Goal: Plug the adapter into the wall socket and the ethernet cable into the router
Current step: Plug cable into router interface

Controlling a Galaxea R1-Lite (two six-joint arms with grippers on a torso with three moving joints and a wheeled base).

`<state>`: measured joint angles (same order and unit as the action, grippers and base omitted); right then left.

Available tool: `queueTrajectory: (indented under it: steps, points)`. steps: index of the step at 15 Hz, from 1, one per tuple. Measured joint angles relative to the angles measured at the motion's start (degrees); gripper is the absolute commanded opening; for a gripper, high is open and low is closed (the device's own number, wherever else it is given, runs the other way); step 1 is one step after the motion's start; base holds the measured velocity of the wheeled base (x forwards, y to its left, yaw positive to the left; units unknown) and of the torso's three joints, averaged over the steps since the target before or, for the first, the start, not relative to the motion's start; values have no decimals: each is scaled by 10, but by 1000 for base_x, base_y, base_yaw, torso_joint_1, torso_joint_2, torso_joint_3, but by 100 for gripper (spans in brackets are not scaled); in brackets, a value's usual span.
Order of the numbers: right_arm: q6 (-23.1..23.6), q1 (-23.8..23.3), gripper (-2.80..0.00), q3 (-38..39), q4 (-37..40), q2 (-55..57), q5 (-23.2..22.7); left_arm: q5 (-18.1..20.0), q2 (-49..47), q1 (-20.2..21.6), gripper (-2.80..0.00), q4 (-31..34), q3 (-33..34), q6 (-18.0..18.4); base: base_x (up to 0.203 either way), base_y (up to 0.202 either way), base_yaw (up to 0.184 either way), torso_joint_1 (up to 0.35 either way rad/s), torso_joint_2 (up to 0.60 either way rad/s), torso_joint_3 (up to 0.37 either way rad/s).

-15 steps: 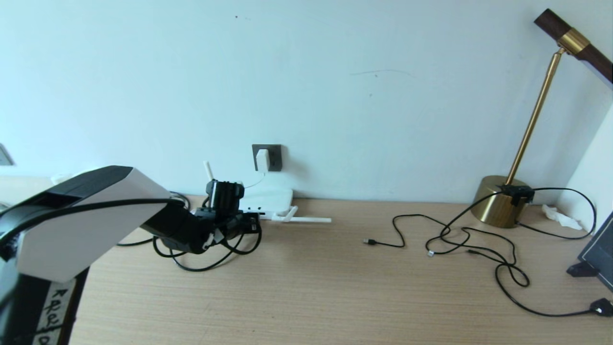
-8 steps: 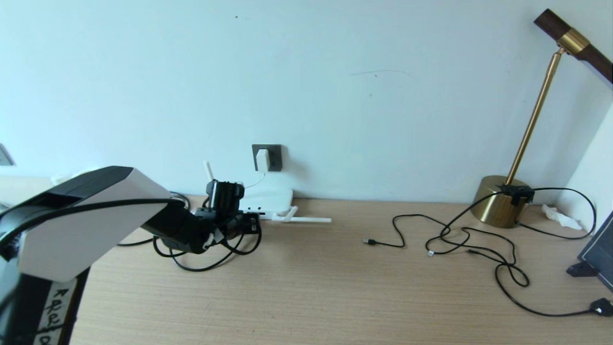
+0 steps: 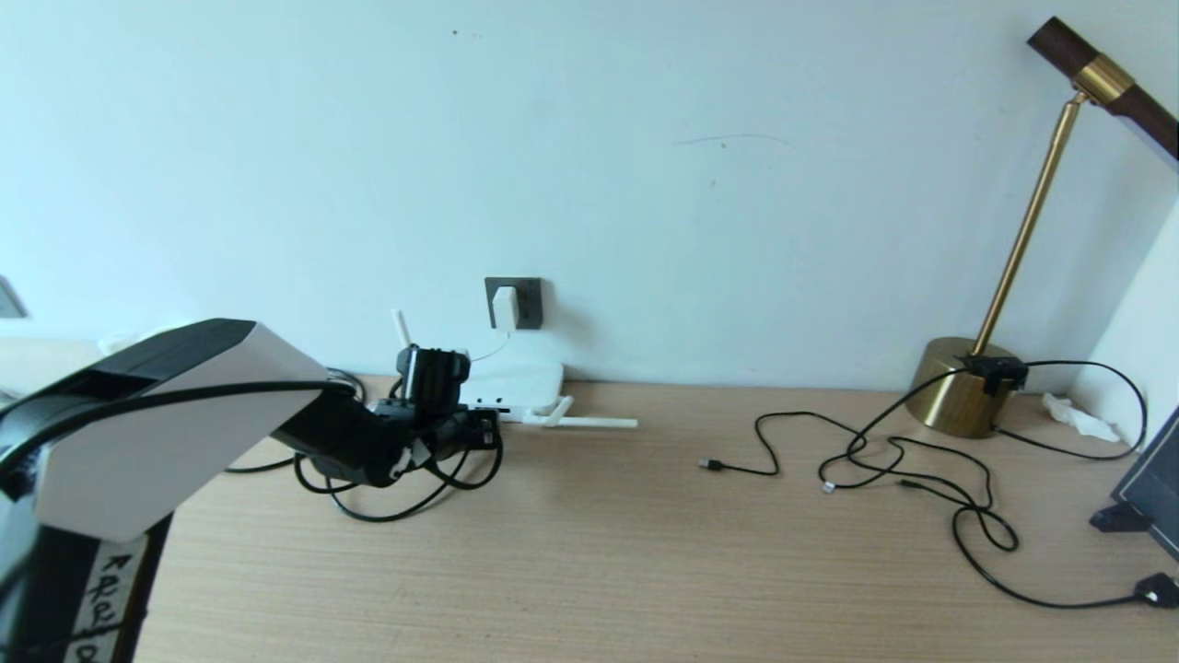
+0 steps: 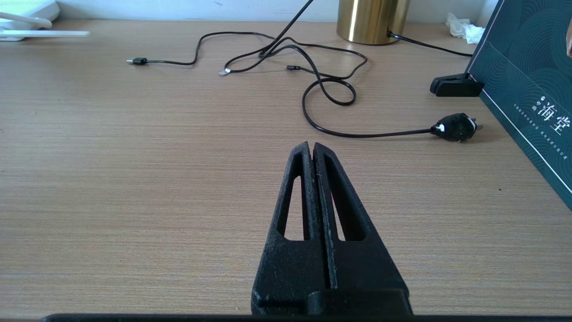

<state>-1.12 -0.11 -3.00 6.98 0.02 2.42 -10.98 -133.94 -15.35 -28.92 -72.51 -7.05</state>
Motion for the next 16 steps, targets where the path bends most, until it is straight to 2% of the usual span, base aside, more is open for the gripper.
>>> queueTrajectory:
  steps: [5, 12, 16]
  points:
    - [0, 0, -280, 0, 0, 0, 0, 0, 5, 0, -280, -4, 7, 0, 0, 0, 0, 0, 0, 0]
    - [0, 0, -280, 0, 0, 0, 0, 2, 33, -4, -280, -7, 65, -3, 0, 0, 0, 0, 0, 0]
    - [0, 0, -280, 0, 0, 0, 0, 2, 41, -5, -280, -34, 83, -3, 0, 0, 0, 0, 0, 0]
